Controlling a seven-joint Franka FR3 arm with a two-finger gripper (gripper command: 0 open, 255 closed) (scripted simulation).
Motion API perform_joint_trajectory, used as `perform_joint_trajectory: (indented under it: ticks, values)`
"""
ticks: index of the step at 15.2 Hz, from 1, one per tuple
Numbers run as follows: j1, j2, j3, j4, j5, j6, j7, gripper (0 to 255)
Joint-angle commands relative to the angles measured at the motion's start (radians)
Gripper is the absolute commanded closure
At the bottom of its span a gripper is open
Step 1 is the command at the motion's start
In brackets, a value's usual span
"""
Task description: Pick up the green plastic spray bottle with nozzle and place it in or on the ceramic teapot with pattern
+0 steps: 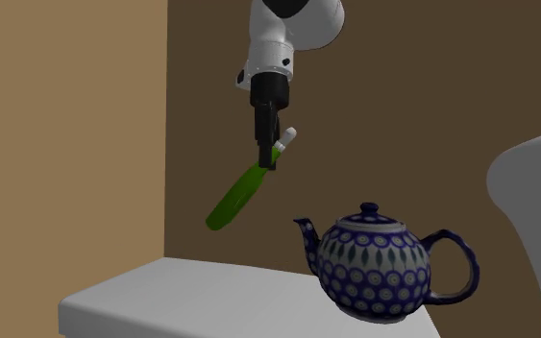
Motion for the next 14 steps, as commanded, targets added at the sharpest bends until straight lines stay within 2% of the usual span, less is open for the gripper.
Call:
perform_joint_trajectory:
  ticks: [1,5,14]
  values:
    - [0.002,0.001,0.004,0.028,0.004,-0.028,0.0,255]
    - [0.005,0.002,0.013,0.08,0.01,-0.079,-0.001,255]
    - [-0.095,-0.379,0.119,-0.15,-0.038,-0.239,0.05,255]
